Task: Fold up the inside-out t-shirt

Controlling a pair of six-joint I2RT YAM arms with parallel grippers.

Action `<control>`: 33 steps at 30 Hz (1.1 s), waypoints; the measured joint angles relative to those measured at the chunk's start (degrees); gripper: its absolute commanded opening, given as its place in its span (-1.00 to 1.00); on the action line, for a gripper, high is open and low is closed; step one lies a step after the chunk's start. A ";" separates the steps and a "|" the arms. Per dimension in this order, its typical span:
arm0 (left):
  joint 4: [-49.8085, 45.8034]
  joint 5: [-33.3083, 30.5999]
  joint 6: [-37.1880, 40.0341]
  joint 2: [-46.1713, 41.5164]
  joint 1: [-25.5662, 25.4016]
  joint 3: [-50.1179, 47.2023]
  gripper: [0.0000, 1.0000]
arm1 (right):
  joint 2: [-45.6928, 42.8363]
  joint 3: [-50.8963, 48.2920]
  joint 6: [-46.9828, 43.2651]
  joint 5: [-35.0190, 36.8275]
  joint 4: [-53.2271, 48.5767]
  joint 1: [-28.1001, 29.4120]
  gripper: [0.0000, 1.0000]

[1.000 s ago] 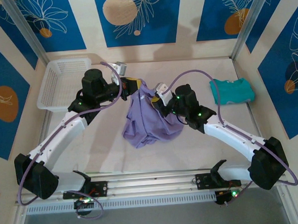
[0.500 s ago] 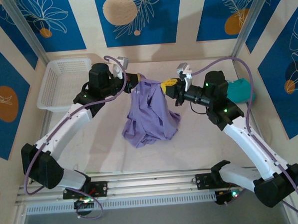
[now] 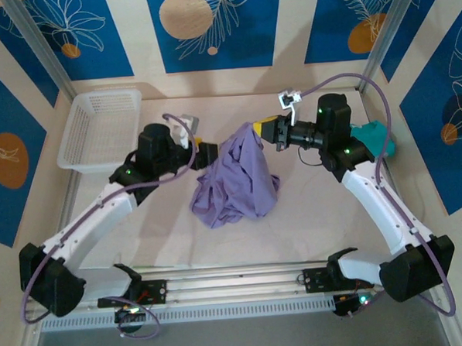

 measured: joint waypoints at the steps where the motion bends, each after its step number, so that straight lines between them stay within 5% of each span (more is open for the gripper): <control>1: 0.13 0.17 0.74 -0.68 -1.11 -0.68 0.35 | 0.20 0.33 0.00 -0.50 -0.17 -0.04 -1.00; 13: -0.61 2.05 7.50 13.51 -3.21 7.06 -0.14 | 0.76 1.09 -0.24 -3.10 -2.21 -0.81 -1.00; 18: -0.63 7.06 7.04 19.28 -3.21 11.82 -1.00 | 1.86 1.90 -0.22 -3.50 -2.71 -1.88 -1.00; 21: -0.66 8.70 5.88 19.65 -3.19 12.87 -1.00 | 4.57 6.75 -0.26 -1.14 -6.69 -3.02 -1.00; 24: 0.48 10.32 3.17 17.40 -3.04 12.46 -1.00 | 8.48 14.93 -1.38 8.55 -13.38 -3.45 -1.00; 29: 4.70 11.89 -2.27 10.01 -2.75 11.04 -1.00 | 14.45 21.62 -4.98 26.45 -20.37 -1.81 -0.65; 33: 5.88 12.13 -4.15 8.04 -2.58 11.06 -1.00 | 15.13 17.77 -7.15 30.88 -22.01 -0.42 -0.30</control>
